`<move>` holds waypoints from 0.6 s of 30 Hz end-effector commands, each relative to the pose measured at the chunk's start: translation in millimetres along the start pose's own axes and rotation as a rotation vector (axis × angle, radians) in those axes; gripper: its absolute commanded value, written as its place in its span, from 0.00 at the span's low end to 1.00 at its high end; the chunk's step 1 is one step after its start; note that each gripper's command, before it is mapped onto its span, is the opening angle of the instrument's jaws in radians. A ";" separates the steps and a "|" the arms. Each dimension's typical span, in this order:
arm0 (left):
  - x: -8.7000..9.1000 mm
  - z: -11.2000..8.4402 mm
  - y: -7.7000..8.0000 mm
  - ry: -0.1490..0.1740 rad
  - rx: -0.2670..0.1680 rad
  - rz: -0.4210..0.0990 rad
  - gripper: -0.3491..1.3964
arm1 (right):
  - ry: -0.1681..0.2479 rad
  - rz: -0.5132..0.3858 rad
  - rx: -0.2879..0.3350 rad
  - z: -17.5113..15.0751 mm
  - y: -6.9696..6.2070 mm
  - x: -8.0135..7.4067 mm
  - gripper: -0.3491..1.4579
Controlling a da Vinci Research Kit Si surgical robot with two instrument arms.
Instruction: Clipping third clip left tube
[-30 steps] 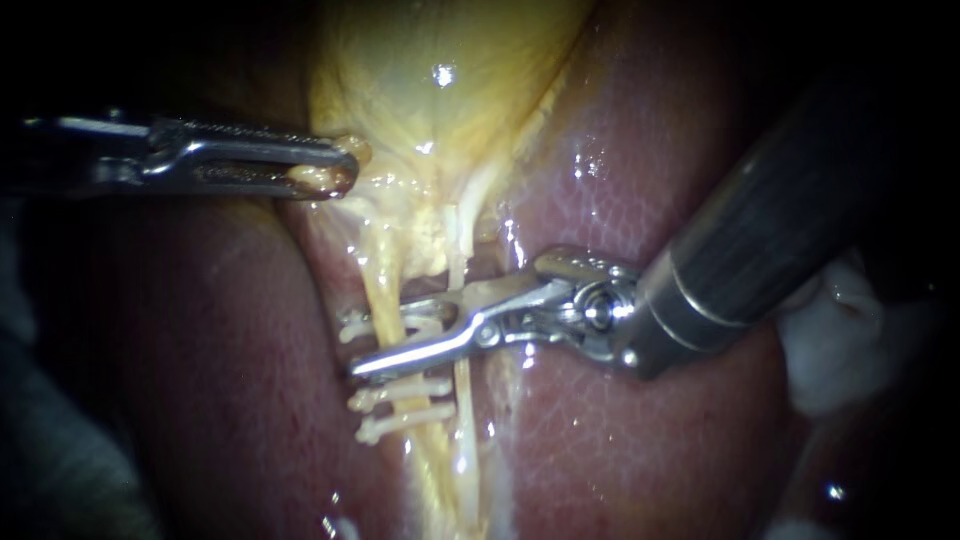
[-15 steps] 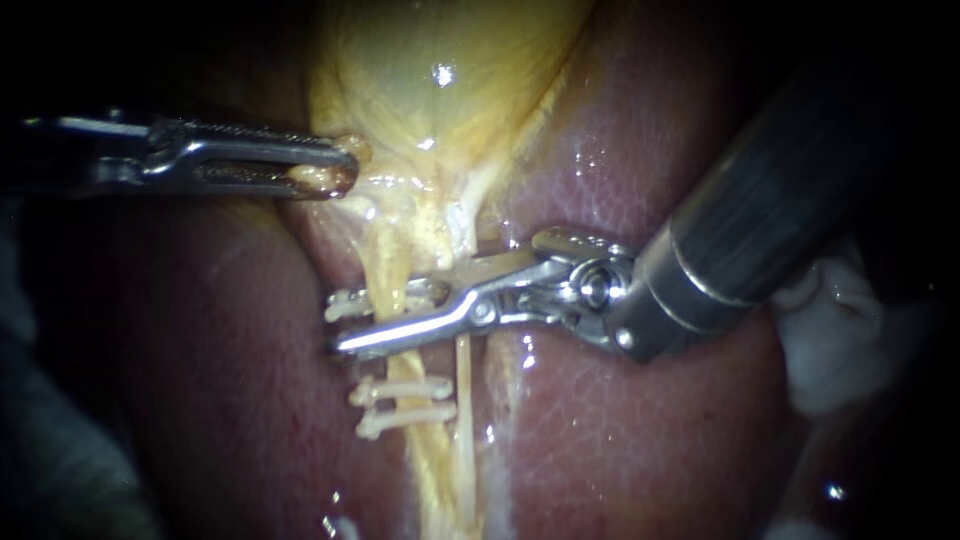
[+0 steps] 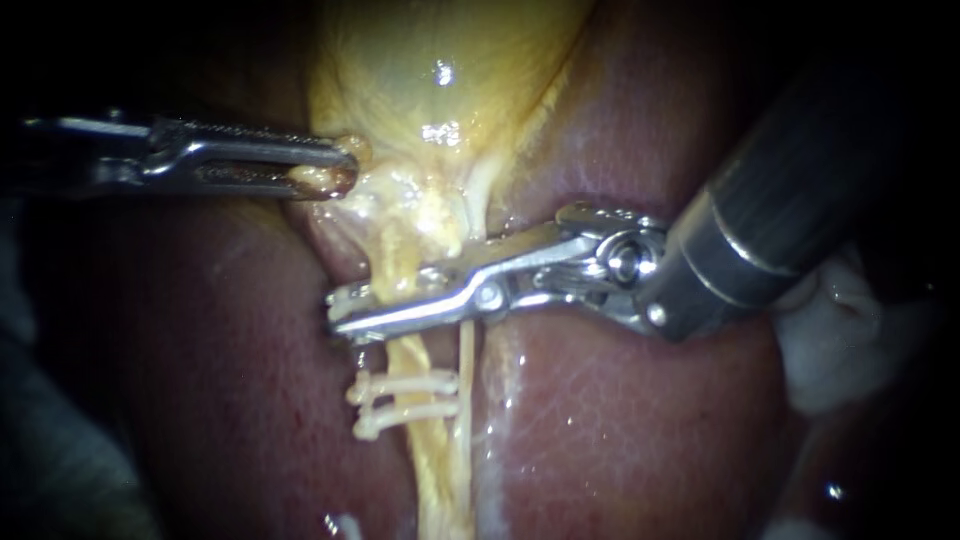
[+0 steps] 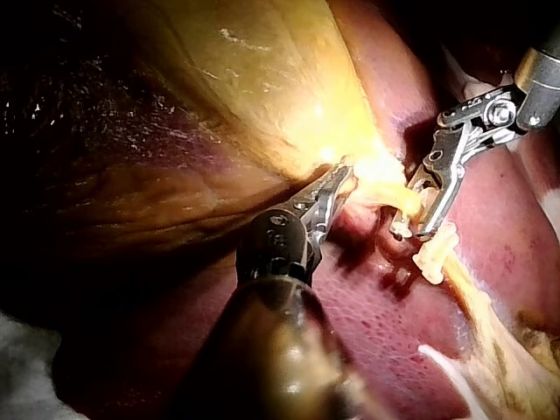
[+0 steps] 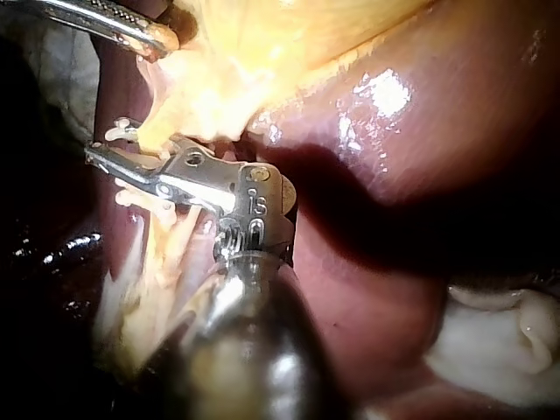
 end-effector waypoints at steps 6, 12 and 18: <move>0.0 0.1 -0.1 0.000 -0.001 0.001 0.00 | 0.001 0.051 -0.002 -0.3 -0.1 -0.3 0.00; 0.0 0.1 -0.2 0.000 -0.001 0.001 0.00 | 0.000 0.079 -0.001 -0.5 0.0 -0.7 0.00; 0.0 0.1 -0.3 0.000 -0.001 0.001 0.00 | -0.001 0.078 -0.002 -0.4 0.1 -0.9 0.00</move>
